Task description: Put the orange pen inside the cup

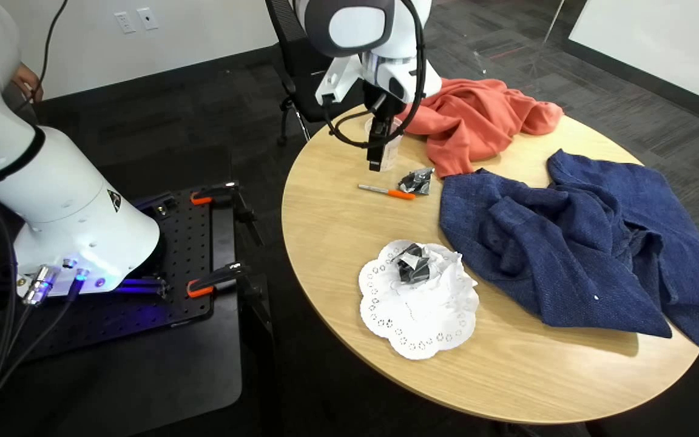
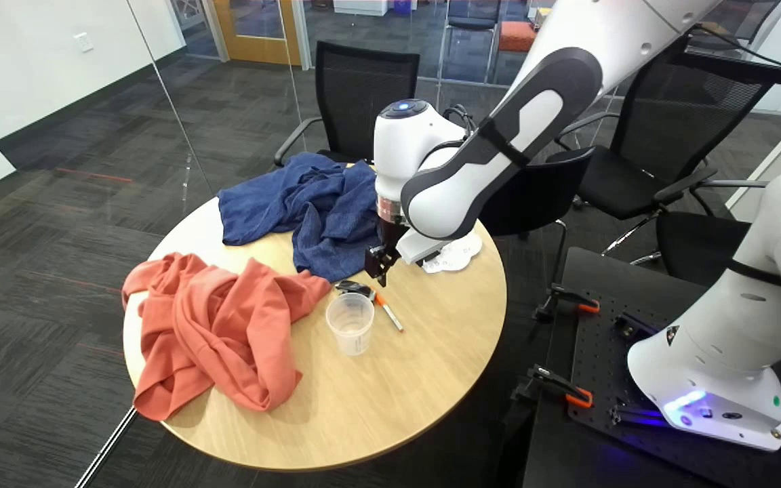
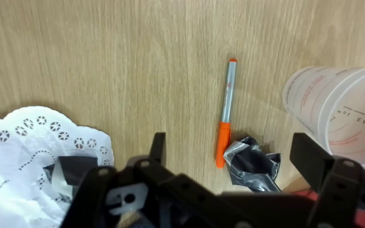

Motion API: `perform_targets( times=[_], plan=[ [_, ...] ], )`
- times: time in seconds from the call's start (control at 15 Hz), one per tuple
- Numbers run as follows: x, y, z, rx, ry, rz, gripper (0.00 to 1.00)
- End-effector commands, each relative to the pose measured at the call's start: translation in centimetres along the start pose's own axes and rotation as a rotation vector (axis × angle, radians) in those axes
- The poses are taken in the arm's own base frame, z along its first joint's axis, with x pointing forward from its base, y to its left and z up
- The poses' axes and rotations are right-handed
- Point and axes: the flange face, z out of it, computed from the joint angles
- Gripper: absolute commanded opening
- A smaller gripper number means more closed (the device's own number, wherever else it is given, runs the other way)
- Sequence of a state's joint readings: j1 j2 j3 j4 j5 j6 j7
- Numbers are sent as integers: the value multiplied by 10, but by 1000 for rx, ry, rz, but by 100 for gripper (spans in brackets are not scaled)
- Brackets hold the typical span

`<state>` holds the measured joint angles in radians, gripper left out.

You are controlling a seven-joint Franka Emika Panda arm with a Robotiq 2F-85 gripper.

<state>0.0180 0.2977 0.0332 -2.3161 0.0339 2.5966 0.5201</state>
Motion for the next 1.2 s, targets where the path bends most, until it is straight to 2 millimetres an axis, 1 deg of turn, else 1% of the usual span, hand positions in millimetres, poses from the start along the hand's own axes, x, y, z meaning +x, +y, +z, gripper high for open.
perform_targets(
  times=[0.0,0.27,0.47,0.8,1.13],
  plan=[
    [15,-5,27,17,6,-22,100],
    [21,-7,54,15,13,-4,100],
    [21,-8,70,8,8,5,100],
    [19,-12,88,-9,-5,7,100],
    [20,-15,99,-24,37,6,100]
  ],
)
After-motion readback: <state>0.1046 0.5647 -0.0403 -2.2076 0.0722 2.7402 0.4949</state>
